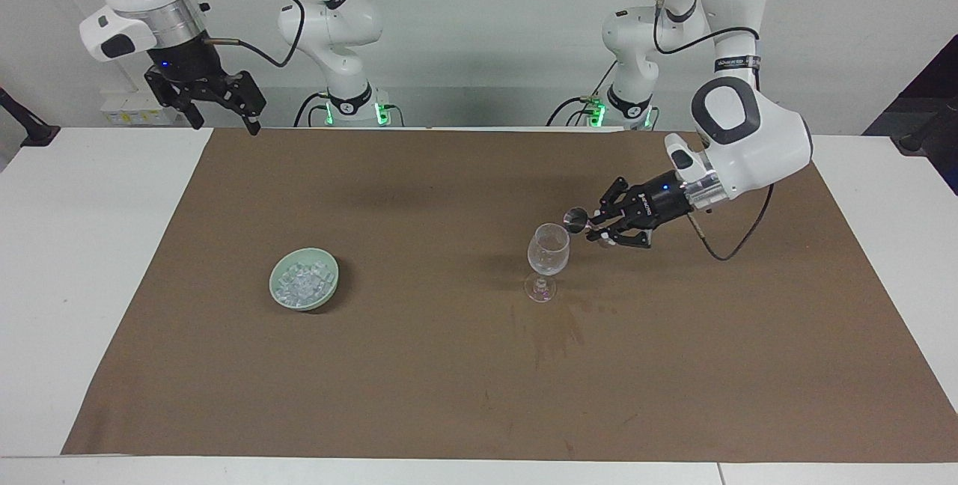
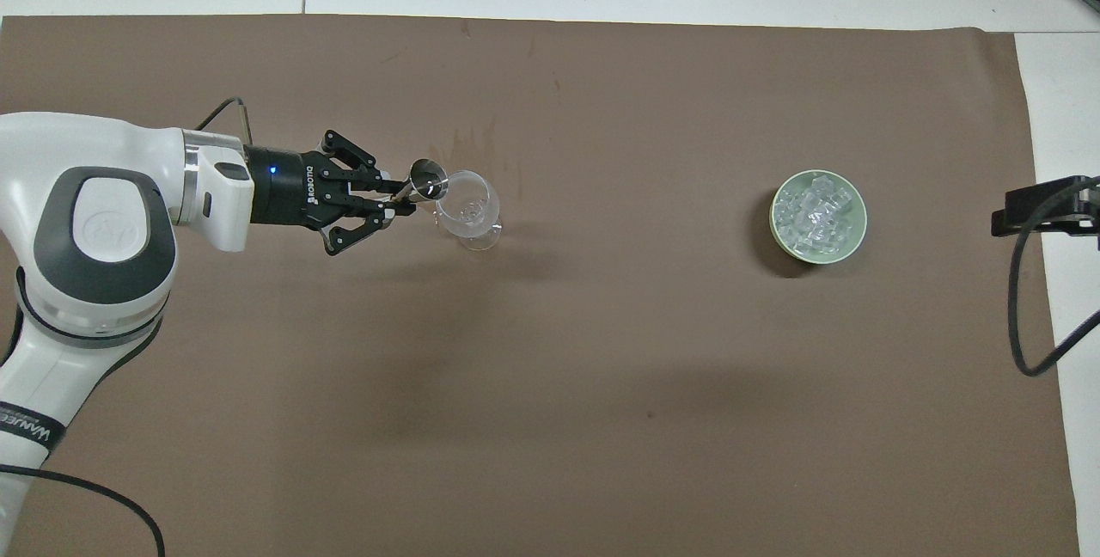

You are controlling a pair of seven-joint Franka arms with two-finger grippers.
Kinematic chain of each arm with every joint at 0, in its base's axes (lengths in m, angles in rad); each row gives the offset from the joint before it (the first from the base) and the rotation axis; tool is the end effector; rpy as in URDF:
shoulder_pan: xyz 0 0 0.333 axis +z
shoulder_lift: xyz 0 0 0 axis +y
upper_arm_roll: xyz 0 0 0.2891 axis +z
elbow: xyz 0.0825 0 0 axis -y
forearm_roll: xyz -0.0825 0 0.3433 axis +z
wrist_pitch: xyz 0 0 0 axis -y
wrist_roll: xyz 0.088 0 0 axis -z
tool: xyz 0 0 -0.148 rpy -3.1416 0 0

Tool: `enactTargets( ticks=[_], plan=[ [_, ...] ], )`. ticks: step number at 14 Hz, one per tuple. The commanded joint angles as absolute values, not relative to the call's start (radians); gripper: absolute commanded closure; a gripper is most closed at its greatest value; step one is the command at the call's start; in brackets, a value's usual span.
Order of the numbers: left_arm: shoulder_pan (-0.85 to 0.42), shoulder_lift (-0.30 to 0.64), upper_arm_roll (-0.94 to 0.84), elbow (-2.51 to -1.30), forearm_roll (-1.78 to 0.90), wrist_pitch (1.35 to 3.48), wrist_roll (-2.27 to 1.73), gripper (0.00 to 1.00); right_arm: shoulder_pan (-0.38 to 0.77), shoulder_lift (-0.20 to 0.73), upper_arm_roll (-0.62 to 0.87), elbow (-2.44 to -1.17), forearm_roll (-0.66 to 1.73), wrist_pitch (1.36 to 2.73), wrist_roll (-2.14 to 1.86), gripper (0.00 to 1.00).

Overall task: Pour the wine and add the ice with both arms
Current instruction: 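Tilt the metal cup with the left gripper to pour into the glass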

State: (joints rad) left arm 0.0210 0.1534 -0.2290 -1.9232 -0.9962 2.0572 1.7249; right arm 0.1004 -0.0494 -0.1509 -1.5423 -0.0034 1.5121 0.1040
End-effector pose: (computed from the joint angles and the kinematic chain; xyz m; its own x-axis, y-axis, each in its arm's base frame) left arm 0.5438 -0.1878 0.4029 0.1394 -0.6119 0.7785 -0.9900 -0.1013 0.0977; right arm 0.4942 -0.0273 0.5882 0.9879 -0.1540 0.0181 -0.1539 -0.9881 -0.0059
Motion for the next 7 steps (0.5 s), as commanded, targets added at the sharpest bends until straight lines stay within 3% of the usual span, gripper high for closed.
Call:
enactTargets(
  ticks=[1, 7],
  plan=[
    [-0.014, 0.133, -0.209, -1.927, -0.973, 2.085, 1.695, 1.00, 0.090, -0.061, -0.146, -1.554, 0.020, 1.522, 0.101, 0.00],
    [-0.038, 0.133, -0.209, -1.913, -0.899, 2.111, 1.608, 1.00, 0.089, -0.061, -0.146, -1.554, 0.018, 1.522, 0.101, 0.00]
  ],
)
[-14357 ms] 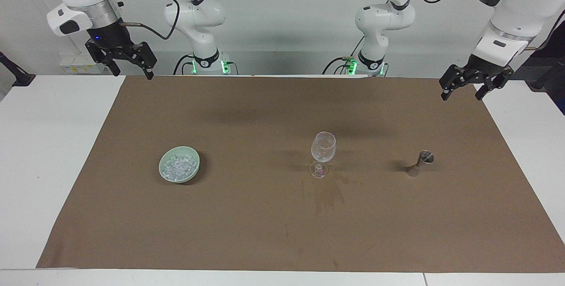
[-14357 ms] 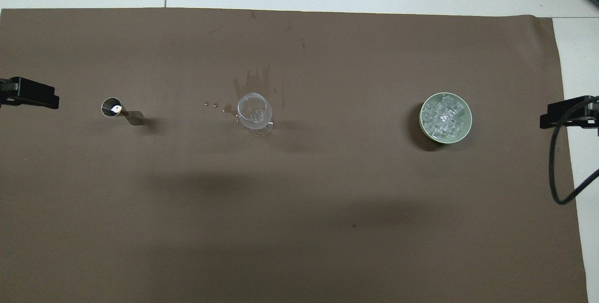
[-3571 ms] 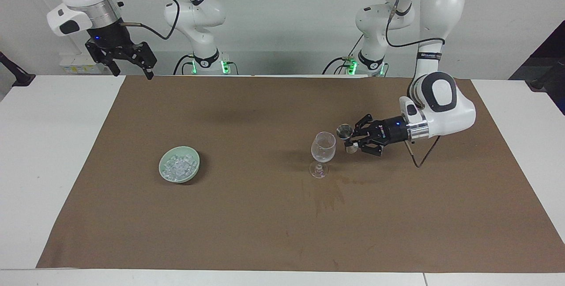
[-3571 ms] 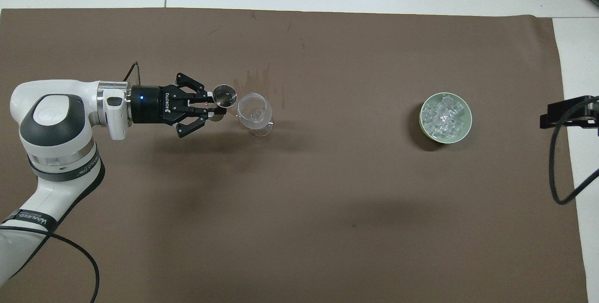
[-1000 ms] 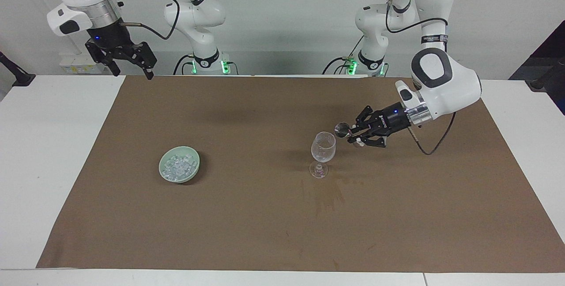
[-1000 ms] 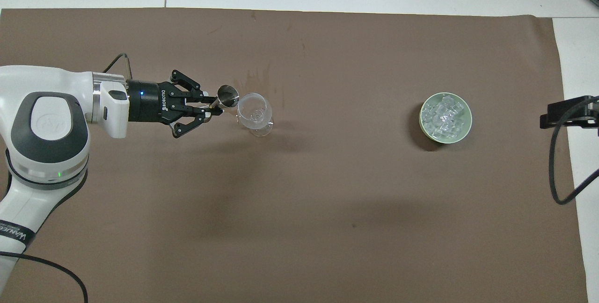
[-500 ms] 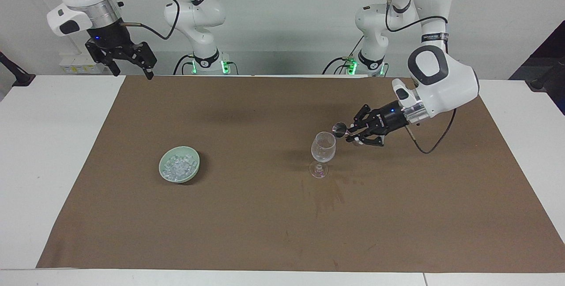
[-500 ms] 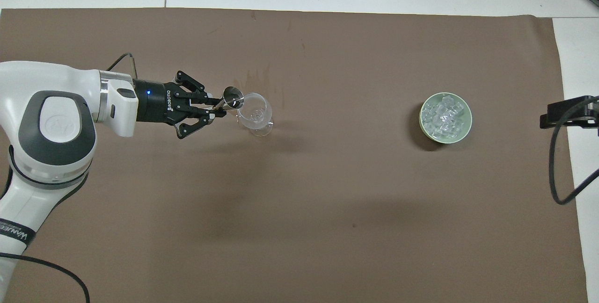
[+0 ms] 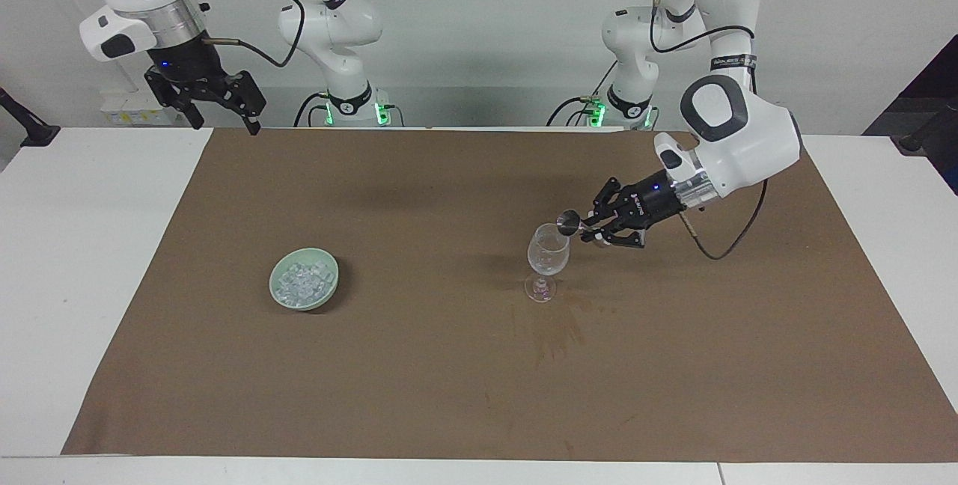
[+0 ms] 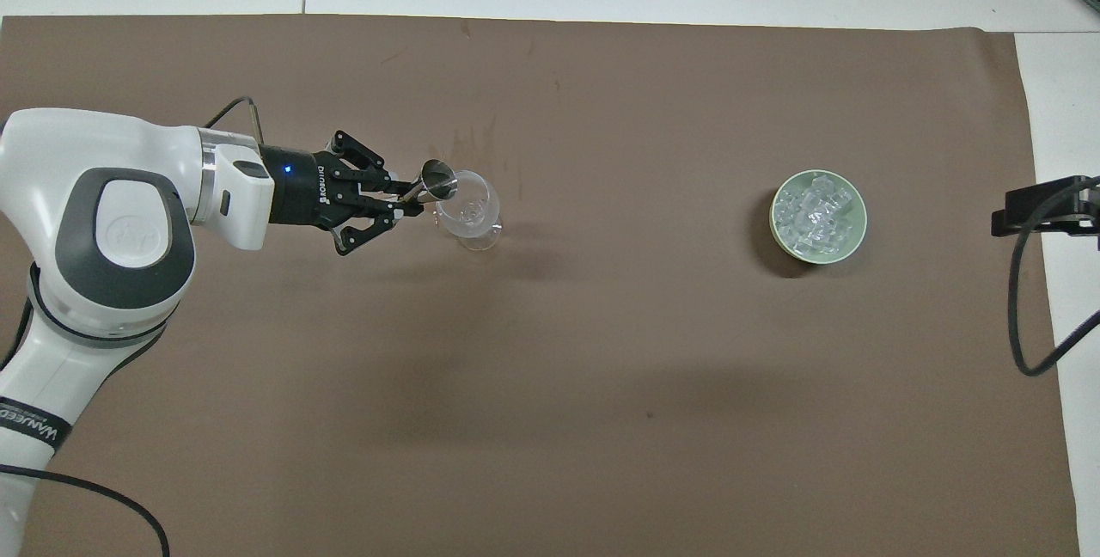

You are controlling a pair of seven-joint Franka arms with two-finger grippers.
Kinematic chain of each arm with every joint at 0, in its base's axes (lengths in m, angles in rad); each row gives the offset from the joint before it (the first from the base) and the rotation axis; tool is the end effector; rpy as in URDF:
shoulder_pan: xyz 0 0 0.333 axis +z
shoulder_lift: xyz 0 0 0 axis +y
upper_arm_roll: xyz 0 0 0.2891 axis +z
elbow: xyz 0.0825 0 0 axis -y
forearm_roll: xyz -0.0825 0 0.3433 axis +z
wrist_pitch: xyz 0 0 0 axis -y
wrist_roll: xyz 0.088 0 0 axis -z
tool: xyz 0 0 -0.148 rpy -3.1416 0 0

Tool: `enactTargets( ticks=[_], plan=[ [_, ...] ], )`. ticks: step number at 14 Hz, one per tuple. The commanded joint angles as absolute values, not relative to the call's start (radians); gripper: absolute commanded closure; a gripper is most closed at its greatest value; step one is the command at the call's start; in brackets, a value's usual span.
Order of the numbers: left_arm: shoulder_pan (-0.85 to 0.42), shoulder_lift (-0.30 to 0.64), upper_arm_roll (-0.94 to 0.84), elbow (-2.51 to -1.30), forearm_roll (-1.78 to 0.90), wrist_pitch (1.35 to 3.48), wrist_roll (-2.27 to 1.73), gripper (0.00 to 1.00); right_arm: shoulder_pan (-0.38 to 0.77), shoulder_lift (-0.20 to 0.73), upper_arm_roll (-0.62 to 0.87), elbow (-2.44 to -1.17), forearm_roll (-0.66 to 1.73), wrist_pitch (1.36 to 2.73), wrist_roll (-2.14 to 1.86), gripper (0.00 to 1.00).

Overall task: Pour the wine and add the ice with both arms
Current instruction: 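Tilt the metal cup with the left gripper to pour into the glass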

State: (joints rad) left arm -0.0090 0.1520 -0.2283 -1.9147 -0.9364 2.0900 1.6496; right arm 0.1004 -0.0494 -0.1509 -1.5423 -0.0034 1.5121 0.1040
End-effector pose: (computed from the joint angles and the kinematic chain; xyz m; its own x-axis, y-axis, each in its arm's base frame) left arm 0.5430 -0.1977 0.4045 0.1607 -0.6526 0.7405 -0.9868 -0.1221 0.1066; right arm 0.4942 -0.0273 0.5882 0.9879 -0.1540 0.0181 -0.1539 -0.9881 -0.0059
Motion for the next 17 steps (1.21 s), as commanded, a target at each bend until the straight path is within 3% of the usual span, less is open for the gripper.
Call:
enactTargets(
  ticks=[1, 17],
  plan=[
    [-0.040, 0.133, -0.209, -1.913, -0.894, 2.112, 1.599, 1.00, 0.089, -0.061, -0.146, -1.554, 0.018, 1.522, 0.101, 0.00],
    [-0.067, 0.133, -0.209, -1.878, -0.789, 2.114, 1.496, 1.00, 0.089, -0.061, -0.147, -1.554, 0.020, 1.522, 0.101, 0.00]
  ],
)
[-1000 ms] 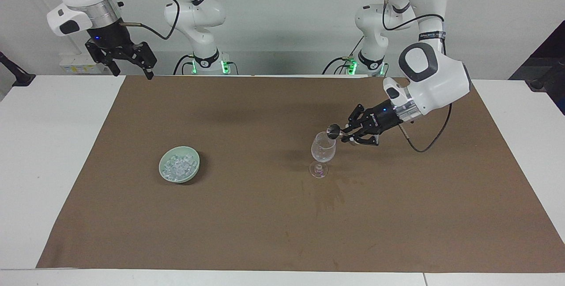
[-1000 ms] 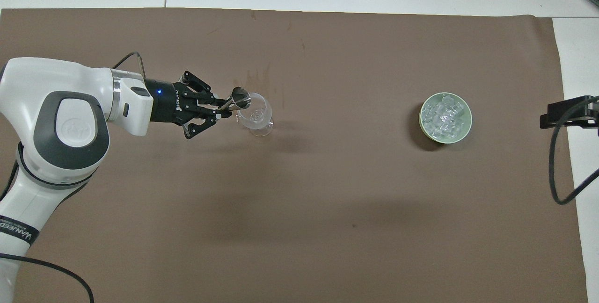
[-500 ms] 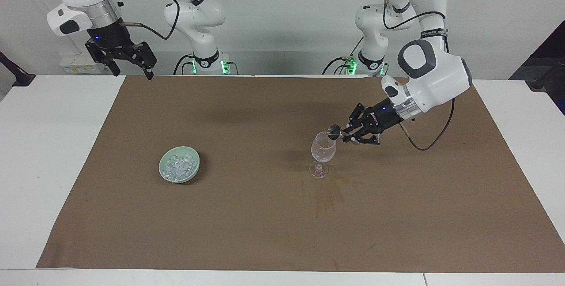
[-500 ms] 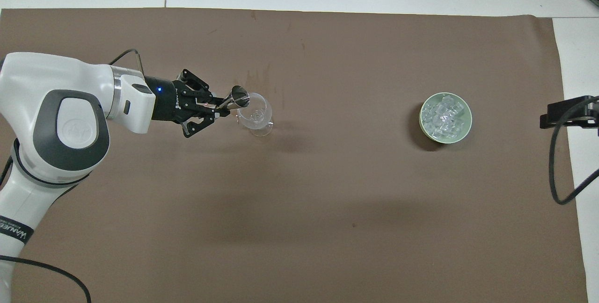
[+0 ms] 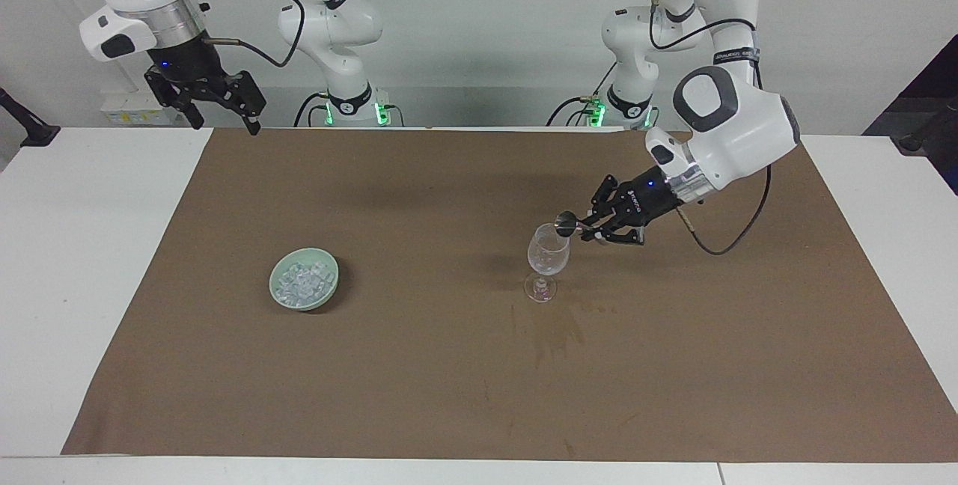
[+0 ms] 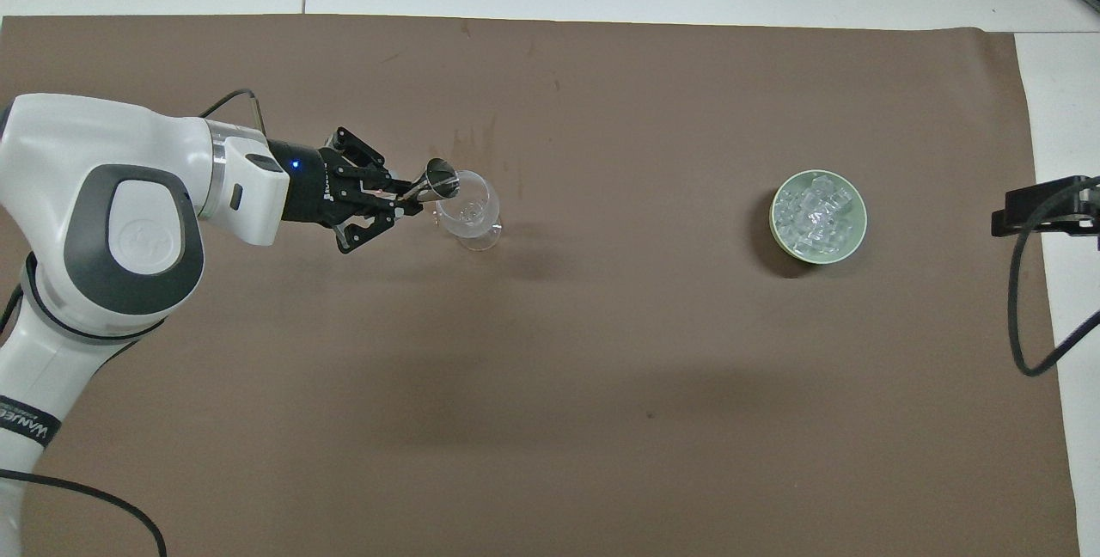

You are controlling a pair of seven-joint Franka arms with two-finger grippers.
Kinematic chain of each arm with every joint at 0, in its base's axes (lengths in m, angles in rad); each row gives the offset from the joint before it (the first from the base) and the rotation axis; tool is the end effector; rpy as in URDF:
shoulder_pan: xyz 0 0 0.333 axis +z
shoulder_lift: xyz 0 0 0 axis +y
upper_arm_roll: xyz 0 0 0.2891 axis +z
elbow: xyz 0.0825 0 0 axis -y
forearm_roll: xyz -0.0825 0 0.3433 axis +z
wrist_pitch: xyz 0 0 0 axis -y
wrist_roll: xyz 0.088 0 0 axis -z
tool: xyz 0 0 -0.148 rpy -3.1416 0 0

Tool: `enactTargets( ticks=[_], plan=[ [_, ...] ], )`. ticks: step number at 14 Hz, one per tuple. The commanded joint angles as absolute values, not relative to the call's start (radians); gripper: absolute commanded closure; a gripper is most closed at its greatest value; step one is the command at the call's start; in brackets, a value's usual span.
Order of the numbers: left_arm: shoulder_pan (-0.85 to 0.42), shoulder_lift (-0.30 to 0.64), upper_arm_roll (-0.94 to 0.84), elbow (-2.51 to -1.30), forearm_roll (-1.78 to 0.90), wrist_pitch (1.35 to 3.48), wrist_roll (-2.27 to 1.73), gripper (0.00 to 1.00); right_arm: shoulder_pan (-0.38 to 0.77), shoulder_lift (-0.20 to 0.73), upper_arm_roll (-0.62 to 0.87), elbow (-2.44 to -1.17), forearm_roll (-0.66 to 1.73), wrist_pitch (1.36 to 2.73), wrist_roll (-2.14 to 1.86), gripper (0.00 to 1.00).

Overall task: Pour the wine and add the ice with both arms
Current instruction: 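Tilt the metal cup with the left gripper to pour into the glass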

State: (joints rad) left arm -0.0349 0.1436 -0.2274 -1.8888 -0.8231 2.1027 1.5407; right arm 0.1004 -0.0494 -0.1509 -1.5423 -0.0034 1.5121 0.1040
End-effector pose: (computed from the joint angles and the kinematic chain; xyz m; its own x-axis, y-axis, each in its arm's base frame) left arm 0.5425 -0.2046 0.4146 0.1737 -0.7157 0.6765 -0.9846 -0.1406 0.1041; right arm 0.4942 -0.0273 0.5882 0.9879 -0.1540 0.0181 -0.1539 -0.9881 -0.0059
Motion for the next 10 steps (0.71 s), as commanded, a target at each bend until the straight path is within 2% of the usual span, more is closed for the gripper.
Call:
enactTargets(
  ticks=[1, 10],
  plan=[
    [-0.071, 0.133, -0.209, -1.878, -0.775, 2.117, 1.494, 1.00, 0.089, -0.061, -0.147, -1.554, 0.018, 1.522, 0.101, 0.00],
    [-0.078, 0.133, -0.201, -1.879, -0.733, 2.117, 1.485, 1.00, 0.089, -0.061, -0.146, -1.554, 0.018, 1.522, 0.101, 0.00]
  ],
)
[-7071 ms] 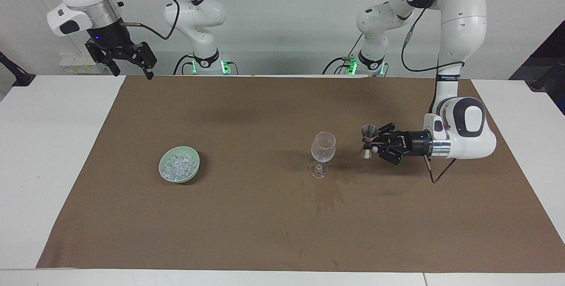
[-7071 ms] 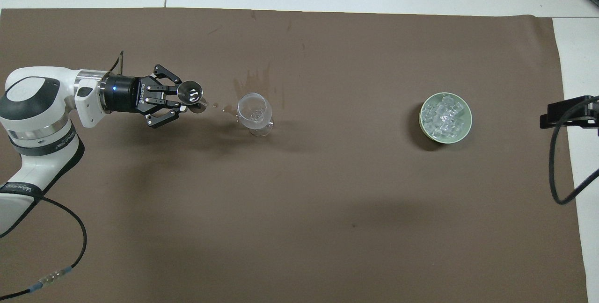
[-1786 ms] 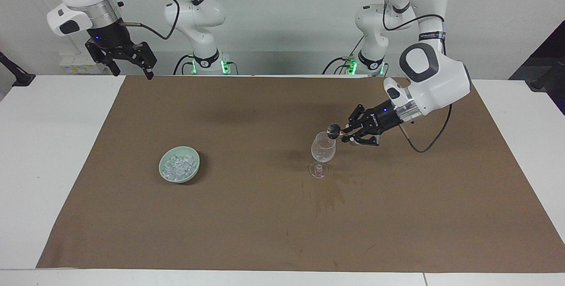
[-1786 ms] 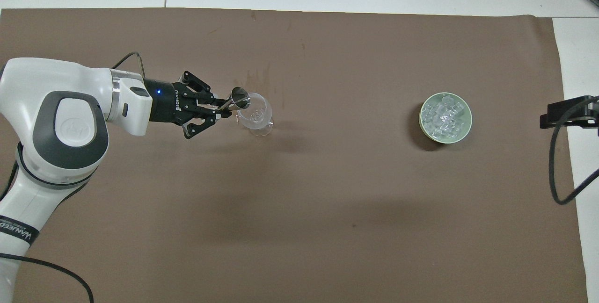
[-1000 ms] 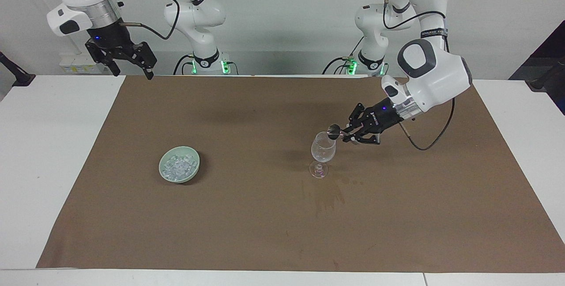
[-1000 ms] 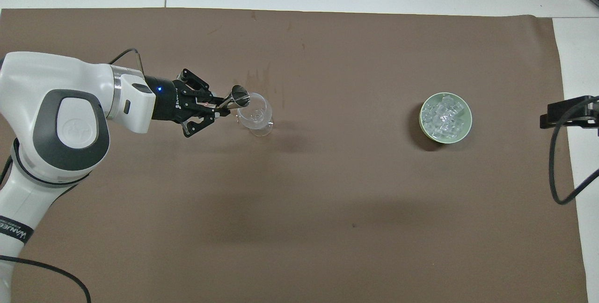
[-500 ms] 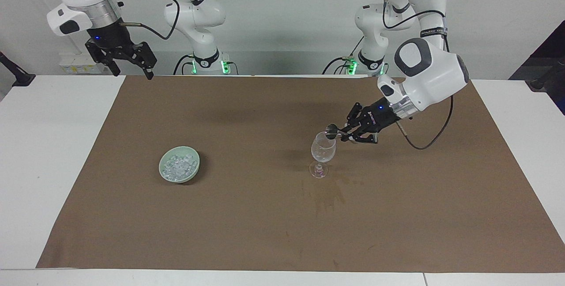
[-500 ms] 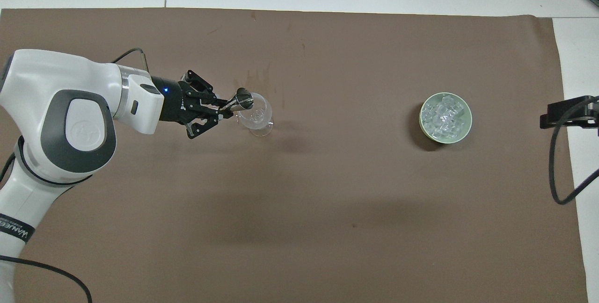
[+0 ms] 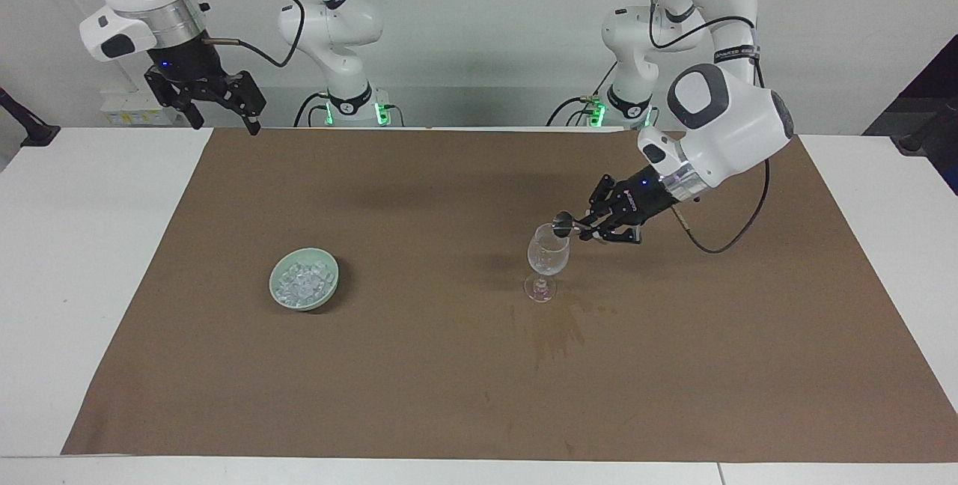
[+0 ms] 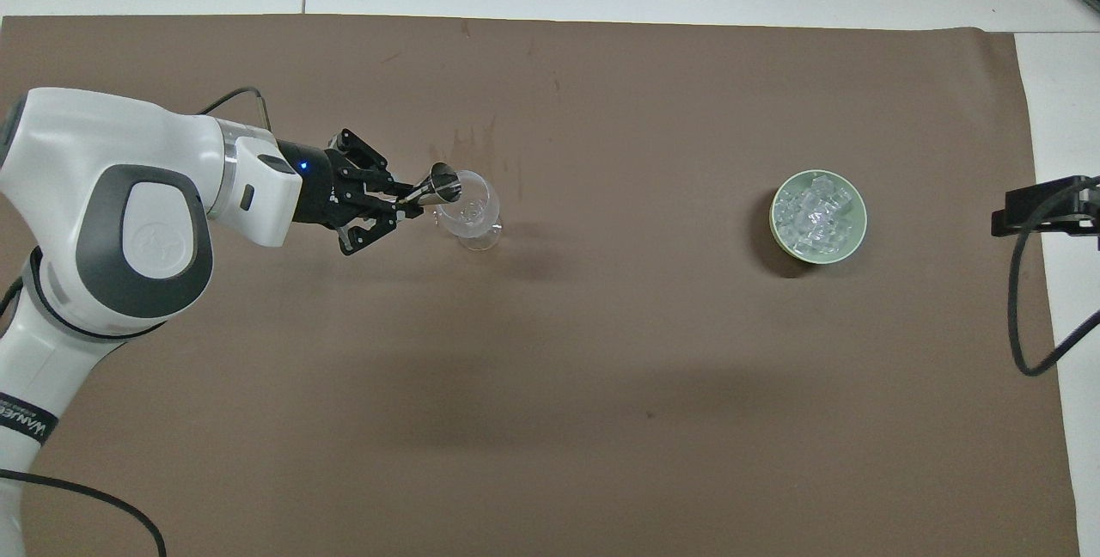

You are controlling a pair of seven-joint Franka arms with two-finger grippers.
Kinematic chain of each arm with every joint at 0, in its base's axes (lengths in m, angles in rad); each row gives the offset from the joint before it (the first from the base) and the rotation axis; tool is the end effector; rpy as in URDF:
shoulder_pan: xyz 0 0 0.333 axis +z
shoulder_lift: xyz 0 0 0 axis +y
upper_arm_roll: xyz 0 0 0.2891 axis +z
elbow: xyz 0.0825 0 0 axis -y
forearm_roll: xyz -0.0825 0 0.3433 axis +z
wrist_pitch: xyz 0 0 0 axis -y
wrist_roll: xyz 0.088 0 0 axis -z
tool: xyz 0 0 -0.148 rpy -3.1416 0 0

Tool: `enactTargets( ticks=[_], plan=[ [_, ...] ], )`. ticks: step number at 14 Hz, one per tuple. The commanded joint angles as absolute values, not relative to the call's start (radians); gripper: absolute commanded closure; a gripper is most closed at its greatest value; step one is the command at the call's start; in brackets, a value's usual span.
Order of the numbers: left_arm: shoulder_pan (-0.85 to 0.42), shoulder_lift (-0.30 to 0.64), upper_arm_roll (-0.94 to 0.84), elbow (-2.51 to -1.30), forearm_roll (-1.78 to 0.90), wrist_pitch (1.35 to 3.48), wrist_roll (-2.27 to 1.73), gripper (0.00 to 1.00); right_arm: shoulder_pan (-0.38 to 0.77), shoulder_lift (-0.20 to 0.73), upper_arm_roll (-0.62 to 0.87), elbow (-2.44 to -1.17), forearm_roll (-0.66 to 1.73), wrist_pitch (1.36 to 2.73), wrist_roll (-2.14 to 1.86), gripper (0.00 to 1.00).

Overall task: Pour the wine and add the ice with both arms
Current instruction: 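Tilt the metal cup with the left gripper to pour into the glass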

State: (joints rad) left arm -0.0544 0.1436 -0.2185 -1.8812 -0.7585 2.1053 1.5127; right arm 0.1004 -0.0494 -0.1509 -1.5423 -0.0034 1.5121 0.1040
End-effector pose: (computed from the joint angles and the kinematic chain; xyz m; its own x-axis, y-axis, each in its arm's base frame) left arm 0.5415 -0.2066 0.4145 0.1574 -0.7544 0.6372 -0.9874 -0.1300 0.0899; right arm 0.4942 -0.0273 0.5882 0.9879 -0.1540 0.0181 -0.1539 -0.9881 -0.0059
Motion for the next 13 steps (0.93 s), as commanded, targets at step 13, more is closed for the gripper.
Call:
enactTargets(
  ticks=[13],
  plan=[
    [-0.089, 0.133, -0.201, -1.853, -0.624, 2.109, 1.355, 1.00, 0.089, -0.061, -0.146, -1.554, 0.018, 1.522, 0.101, 0.00]
  ],
)
